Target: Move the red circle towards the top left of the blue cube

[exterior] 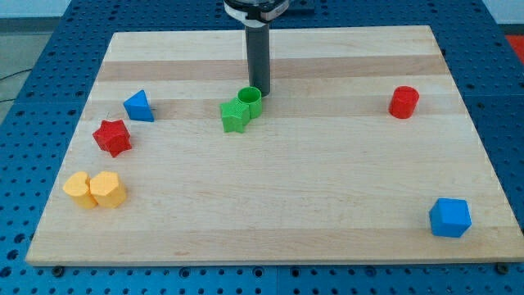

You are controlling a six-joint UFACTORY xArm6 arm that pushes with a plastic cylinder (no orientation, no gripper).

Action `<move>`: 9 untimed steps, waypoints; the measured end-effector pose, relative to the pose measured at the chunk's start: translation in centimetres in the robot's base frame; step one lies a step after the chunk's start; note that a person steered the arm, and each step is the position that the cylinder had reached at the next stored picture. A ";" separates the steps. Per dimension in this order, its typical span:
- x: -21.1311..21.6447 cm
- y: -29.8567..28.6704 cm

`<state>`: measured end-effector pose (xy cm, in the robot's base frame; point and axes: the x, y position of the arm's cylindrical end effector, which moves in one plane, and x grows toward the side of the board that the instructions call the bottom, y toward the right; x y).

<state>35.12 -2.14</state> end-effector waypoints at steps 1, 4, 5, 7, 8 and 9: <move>0.0 0.0; -1.7 14.0; -2.6 16.4; -2.7 16.4; -3.5 17.8; -4.1 21.8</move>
<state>31.01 19.67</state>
